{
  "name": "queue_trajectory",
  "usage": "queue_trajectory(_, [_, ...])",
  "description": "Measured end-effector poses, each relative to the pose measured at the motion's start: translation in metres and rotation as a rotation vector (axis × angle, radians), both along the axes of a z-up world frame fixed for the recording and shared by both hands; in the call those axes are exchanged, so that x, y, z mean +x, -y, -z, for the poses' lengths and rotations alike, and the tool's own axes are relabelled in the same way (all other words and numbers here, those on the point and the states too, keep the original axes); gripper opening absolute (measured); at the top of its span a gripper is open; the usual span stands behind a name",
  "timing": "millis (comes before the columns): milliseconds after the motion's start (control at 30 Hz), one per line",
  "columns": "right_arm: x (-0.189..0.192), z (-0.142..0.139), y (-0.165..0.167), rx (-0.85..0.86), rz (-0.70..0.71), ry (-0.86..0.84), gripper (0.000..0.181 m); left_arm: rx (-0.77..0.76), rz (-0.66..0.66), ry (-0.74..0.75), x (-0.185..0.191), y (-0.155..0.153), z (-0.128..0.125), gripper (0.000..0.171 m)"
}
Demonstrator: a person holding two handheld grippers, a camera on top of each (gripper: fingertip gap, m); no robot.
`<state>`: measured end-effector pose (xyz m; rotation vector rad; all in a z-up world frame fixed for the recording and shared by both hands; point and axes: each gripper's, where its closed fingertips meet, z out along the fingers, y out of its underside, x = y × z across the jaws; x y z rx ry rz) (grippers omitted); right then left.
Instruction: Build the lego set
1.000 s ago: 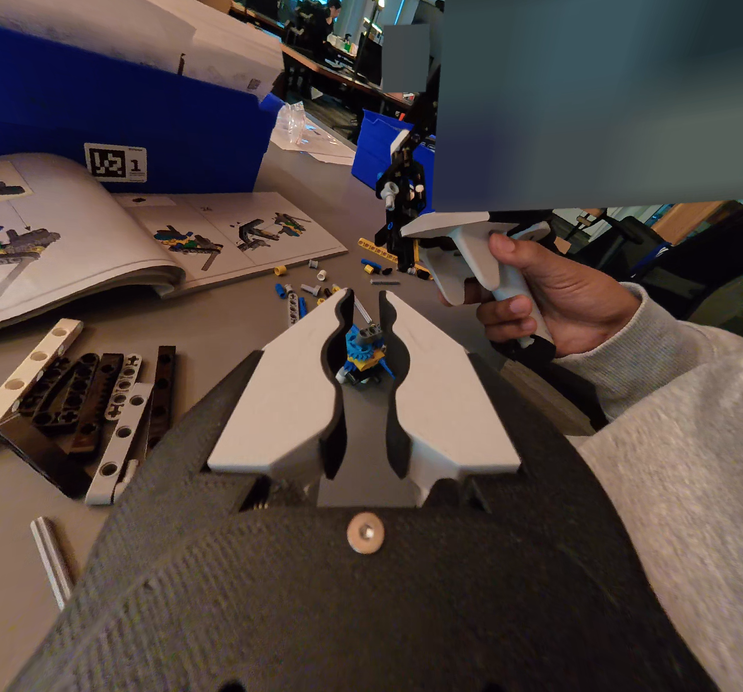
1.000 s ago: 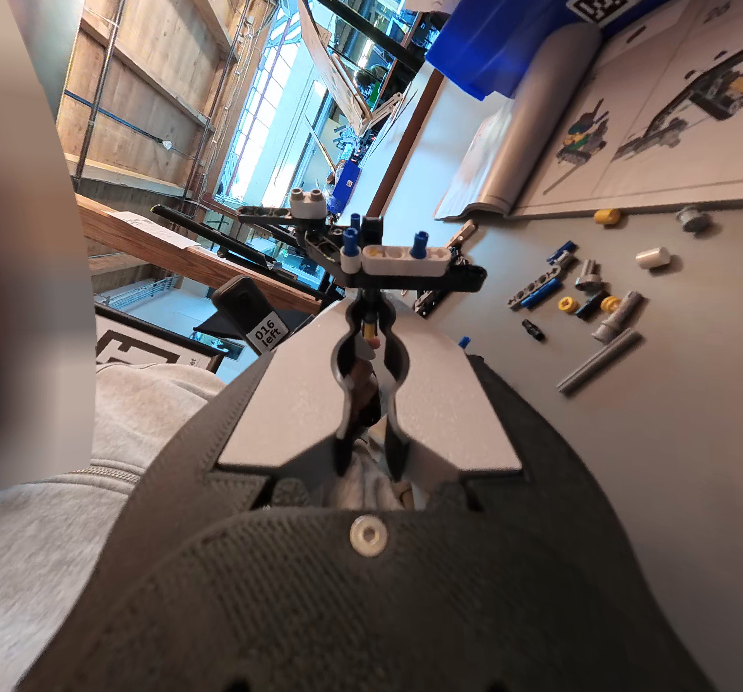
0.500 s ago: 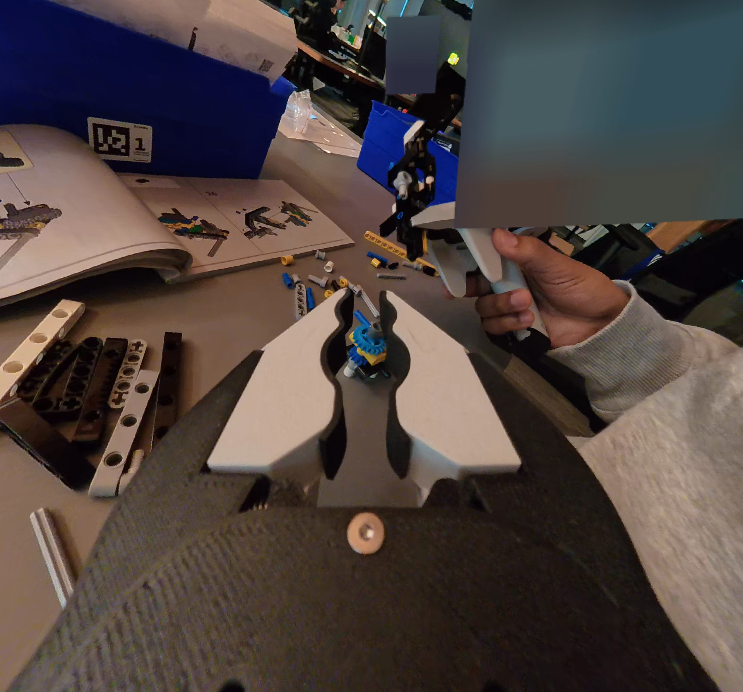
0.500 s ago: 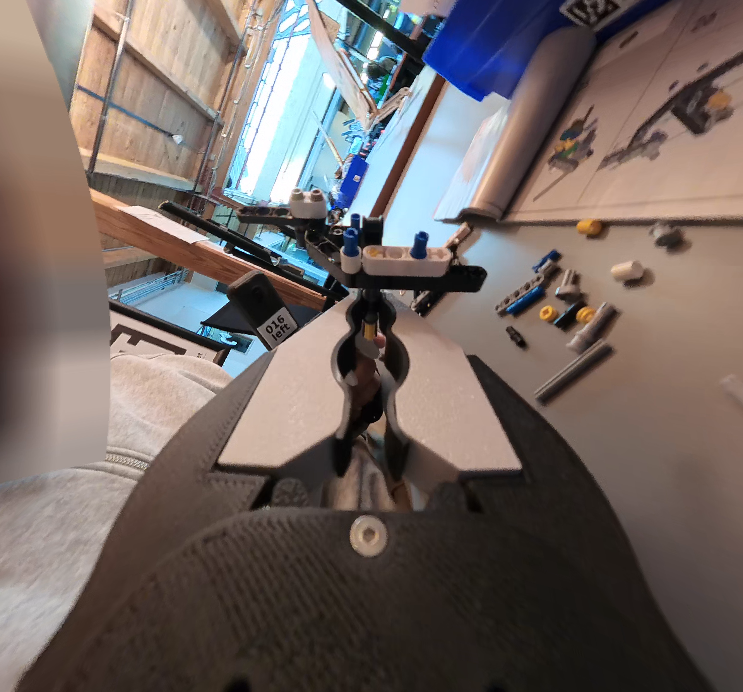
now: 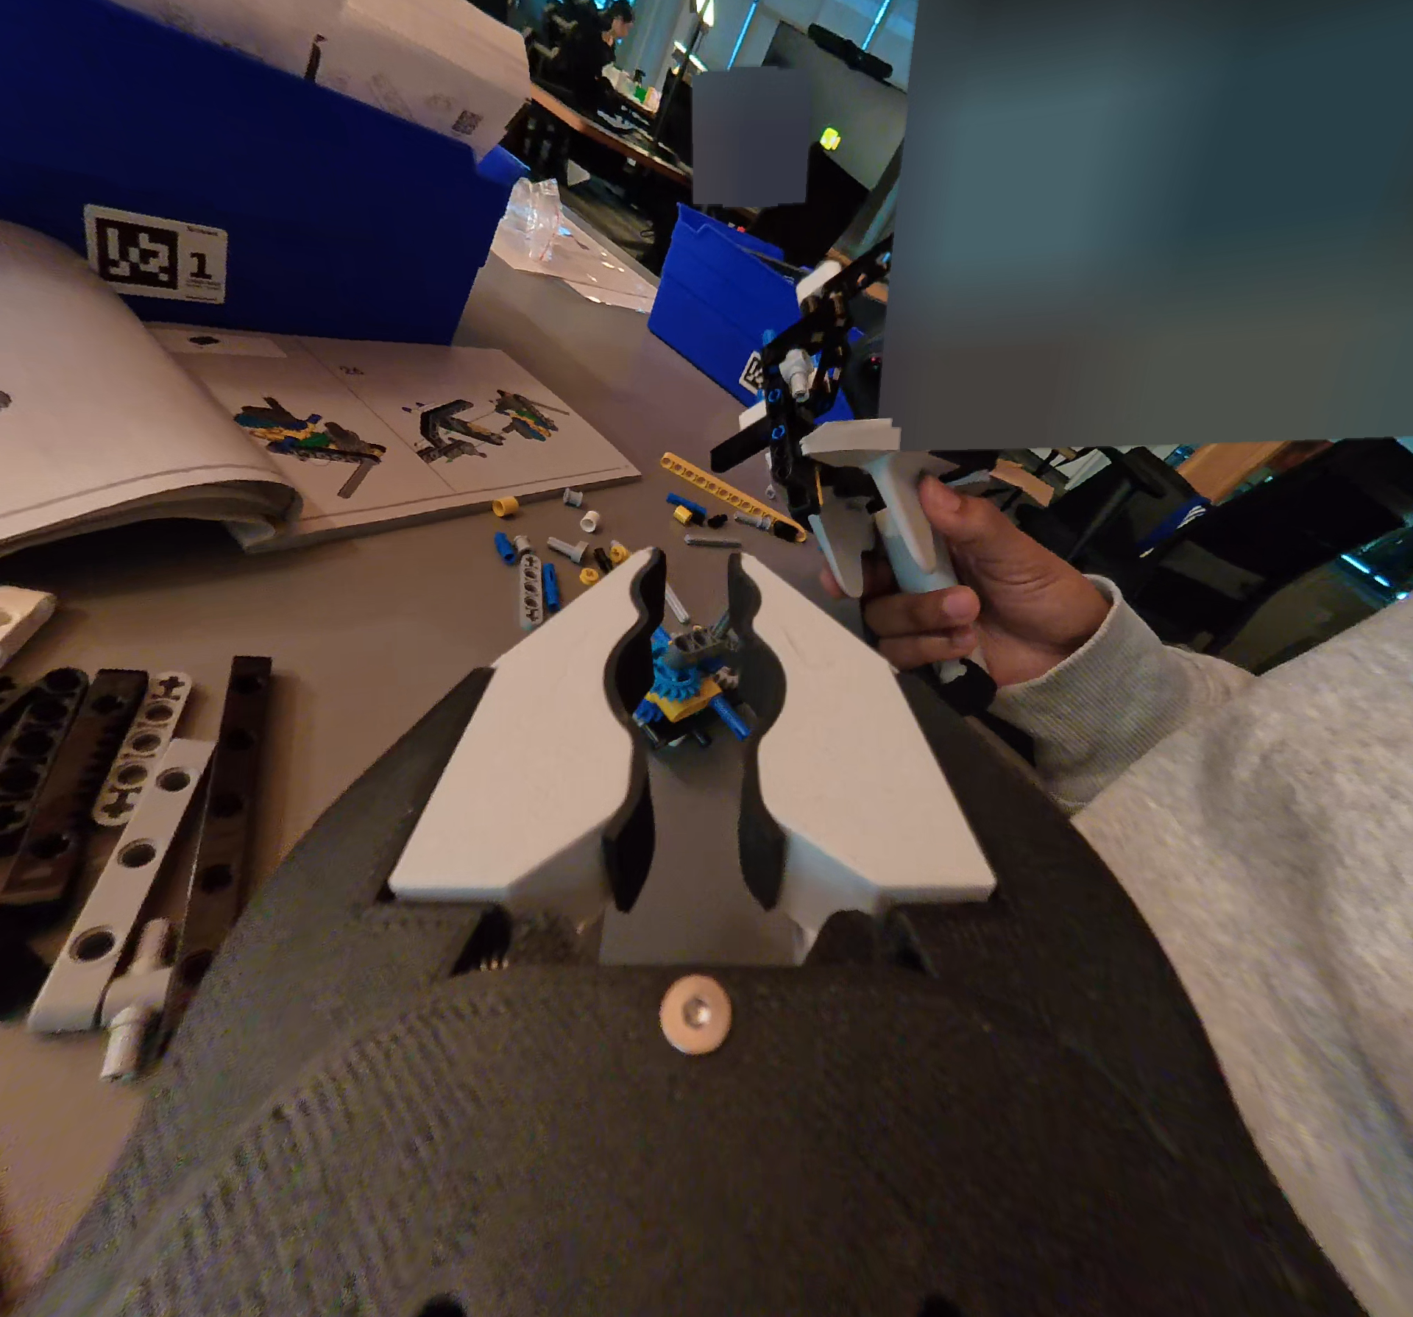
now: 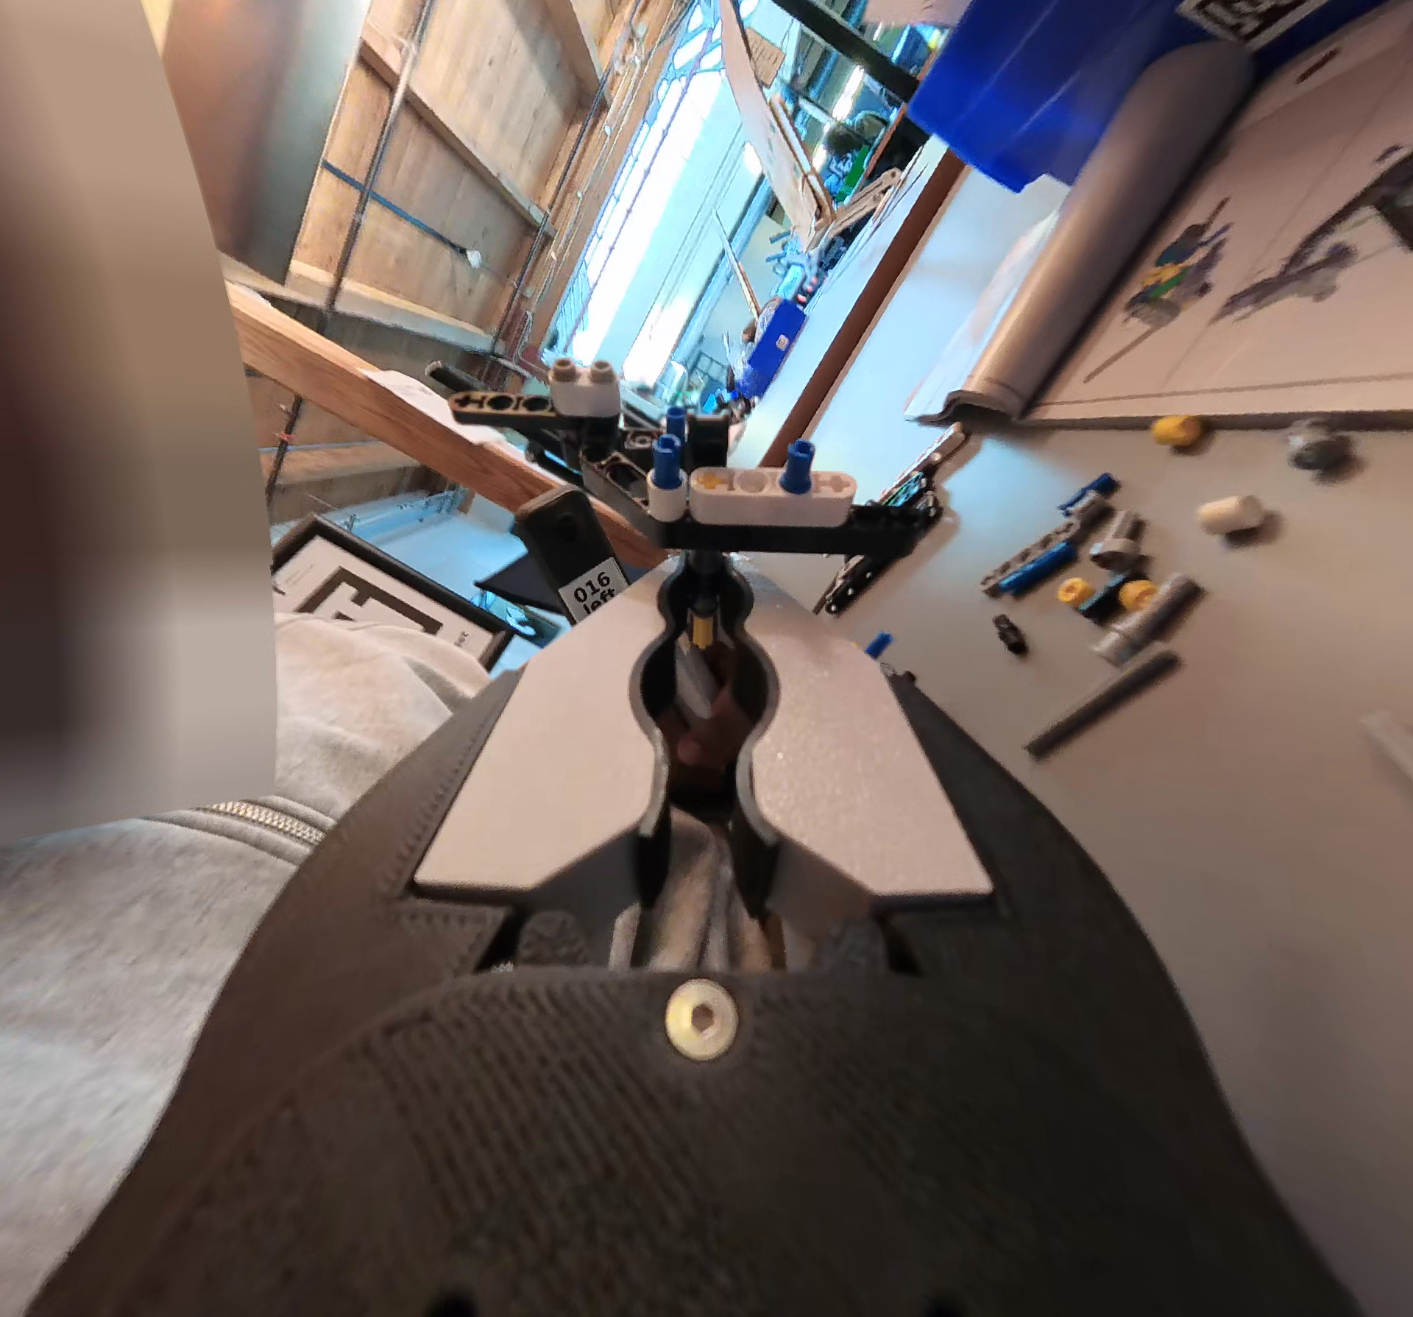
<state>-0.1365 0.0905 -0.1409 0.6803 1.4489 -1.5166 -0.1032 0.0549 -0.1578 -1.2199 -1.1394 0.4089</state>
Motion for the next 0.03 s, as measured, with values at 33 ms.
queue_trajectory(33, [-0.0017,0.0005,-0.0011,-0.005,0.004,0.010,0.005,0.007,0.003,0.006,-0.0008,-0.0006,0.0004,0.013])
